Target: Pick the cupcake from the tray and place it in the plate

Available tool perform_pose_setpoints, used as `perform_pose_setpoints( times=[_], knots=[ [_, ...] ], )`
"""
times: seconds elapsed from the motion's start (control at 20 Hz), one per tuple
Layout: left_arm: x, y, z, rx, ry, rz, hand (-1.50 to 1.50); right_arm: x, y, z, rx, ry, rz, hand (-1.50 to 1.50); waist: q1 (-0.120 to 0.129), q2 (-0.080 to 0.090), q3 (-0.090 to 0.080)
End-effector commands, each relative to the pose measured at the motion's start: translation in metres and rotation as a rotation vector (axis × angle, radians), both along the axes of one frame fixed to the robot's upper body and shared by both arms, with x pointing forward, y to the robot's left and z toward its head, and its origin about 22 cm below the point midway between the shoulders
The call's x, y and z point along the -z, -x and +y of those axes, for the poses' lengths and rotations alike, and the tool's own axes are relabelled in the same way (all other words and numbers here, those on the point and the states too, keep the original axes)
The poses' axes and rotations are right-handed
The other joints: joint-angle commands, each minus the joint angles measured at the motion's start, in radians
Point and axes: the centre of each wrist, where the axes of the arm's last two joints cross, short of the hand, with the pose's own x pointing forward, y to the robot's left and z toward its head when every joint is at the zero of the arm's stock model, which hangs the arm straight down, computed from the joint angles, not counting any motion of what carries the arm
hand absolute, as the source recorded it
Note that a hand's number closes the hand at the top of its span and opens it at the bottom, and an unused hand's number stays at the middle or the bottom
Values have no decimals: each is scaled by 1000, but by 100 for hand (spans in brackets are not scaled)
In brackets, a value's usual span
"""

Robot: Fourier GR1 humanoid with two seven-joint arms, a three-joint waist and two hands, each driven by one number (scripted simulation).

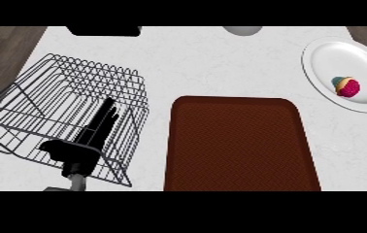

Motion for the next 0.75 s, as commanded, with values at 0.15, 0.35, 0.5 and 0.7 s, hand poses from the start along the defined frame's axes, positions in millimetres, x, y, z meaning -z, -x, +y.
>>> perform_pose_setpoints(
  times=[0.15, 0.35, 0.5, 0.7],
  knots=[
    [17, 2, -5, -2, -20, 88, 0, 9, 41, -21, -60, 67, 47, -150, -4, 2, -6],
    [19, 13, 16, 7, -15, 101, 0, 30, 66, -22, -76, 104, 102, -150, -1, -2, -7],
    [12, -1, -3, 12, -7, 92, 0, 33, 67, -20, -73, 103, 114, -150, -10, -4, -8],
    [31, 8, 4, -17, -8, 97, 0, 51, 75, -13, -75, 116, 114, -150, -11, -4, -8]
  ],
)
